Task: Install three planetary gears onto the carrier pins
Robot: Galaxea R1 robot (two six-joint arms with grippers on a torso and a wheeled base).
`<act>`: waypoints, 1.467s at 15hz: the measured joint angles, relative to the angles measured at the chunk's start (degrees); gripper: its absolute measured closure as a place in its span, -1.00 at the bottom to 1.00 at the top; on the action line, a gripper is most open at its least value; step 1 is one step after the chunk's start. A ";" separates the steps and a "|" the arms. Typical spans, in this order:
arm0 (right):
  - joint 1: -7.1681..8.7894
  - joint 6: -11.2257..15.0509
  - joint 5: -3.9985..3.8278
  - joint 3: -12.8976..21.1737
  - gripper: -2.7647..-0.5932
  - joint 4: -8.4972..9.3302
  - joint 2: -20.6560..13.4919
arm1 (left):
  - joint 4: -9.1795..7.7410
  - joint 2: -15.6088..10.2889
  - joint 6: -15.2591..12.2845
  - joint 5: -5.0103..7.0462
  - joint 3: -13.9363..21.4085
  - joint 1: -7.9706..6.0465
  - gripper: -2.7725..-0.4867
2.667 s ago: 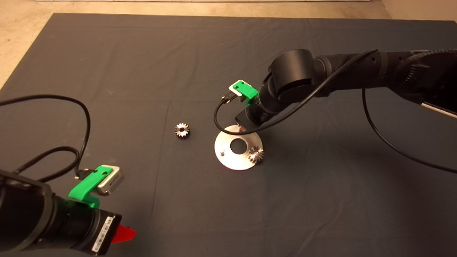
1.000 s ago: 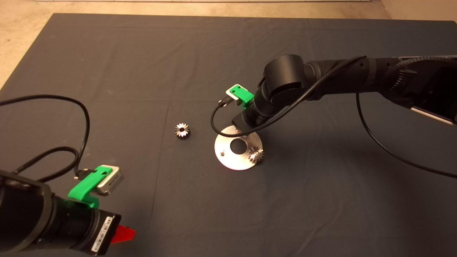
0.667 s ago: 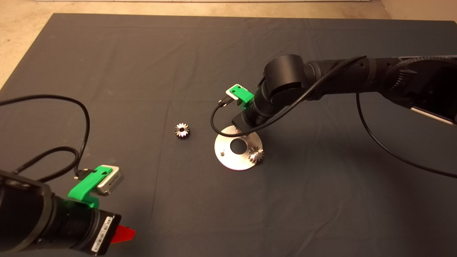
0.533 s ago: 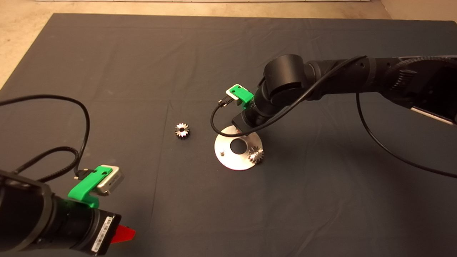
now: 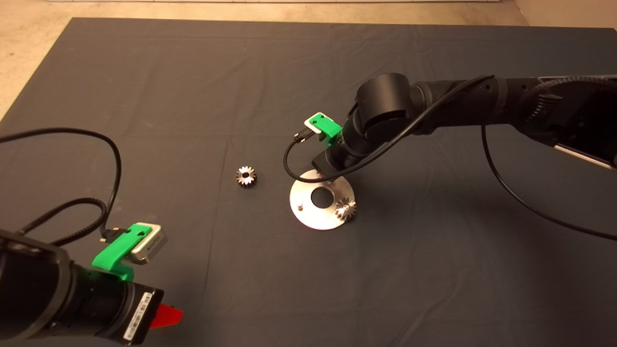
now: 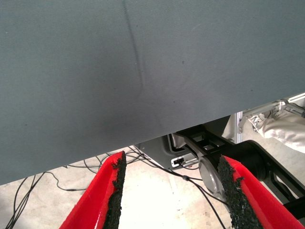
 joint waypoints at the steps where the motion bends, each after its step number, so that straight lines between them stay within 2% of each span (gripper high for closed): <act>1: 0.00 0.00 0.02 0.00 0.80 0.00 0.00 | 0.00 -0.01 0.00 -0.20 0.00 0.02 0.28; 7: 0.00 0.00 0.12 -0.04 0.80 0.00 0.00 | 0.00 0.00 0.00 -0.26 0.00 0.02 0.28; 11: -0.17 -0.01 0.57 -0.76 0.80 0.06 0.00 | 0.01 -0.02 -0.02 -0.34 0.00 0.01 0.28; 22: -0.33 -0.01 0.62 -0.83 0.80 0.05 0.00 | 0.00 -0.02 -0.01 -0.35 0.00 0.02 0.28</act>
